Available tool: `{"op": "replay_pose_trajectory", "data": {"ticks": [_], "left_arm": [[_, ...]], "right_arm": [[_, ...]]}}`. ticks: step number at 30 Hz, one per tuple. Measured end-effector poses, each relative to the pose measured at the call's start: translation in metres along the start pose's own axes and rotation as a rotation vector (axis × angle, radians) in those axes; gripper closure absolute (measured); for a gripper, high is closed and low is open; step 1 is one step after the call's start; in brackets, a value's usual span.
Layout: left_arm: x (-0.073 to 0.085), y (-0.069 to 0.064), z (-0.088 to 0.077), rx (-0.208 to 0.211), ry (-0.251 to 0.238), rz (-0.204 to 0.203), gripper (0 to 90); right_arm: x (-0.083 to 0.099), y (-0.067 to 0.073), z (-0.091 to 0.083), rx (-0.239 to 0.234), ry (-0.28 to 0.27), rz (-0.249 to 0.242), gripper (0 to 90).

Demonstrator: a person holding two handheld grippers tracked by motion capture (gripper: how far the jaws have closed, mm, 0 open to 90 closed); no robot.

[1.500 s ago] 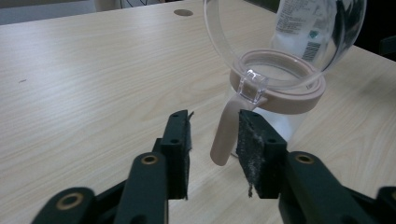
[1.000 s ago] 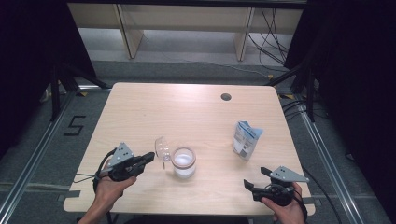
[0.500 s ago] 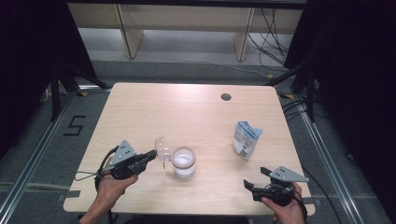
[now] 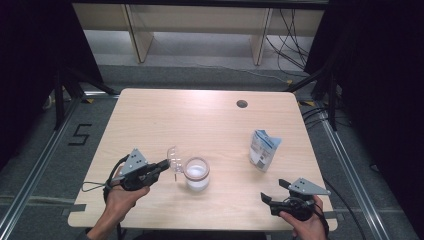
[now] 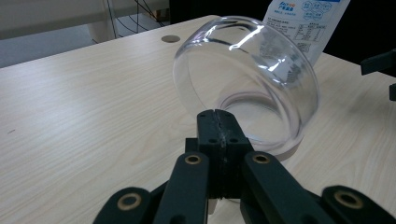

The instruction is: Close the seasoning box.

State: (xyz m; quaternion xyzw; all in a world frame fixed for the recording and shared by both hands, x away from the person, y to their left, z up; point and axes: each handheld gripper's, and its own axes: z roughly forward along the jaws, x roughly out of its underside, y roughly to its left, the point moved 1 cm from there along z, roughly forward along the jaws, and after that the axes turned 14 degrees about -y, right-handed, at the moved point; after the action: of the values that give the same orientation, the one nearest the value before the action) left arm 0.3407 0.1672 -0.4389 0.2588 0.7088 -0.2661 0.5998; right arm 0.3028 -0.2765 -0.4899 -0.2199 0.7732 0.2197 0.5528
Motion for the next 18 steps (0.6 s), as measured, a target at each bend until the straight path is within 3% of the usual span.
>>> {"op": "replay_pose_trajectory", "data": {"ticks": [1,9,10,11,18], "left_arm": [[-0.0004,-0.0007,0.0003,-0.001,0.005,0.002,89.4],[-0.0015,-0.0053,0.0051,0.014,0.010,0.010,89.4],[-0.0015,-0.0056,0.0056,0.015,0.012,0.011,89.4],[-0.0011,-0.0062,0.0069,0.022,0.007,0.007,89.4],[-0.0005,-0.0097,0.0098,0.031,0.020,0.016,89.4]], "right_arm": [[0.0002,0.0021,-0.0006,0.005,0.010,0.028,15.9],[0.0002,0.0019,-0.0005,0.003,0.008,0.027,16.0],[0.0001,-0.0002,0.0000,-0.002,0.001,0.005,16.0],[0.0001,0.0022,-0.0007,0.005,0.010,0.031,16.0],[0.0001,0.0024,-0.0005,0.001,0.008,0.029,16.0]]}}
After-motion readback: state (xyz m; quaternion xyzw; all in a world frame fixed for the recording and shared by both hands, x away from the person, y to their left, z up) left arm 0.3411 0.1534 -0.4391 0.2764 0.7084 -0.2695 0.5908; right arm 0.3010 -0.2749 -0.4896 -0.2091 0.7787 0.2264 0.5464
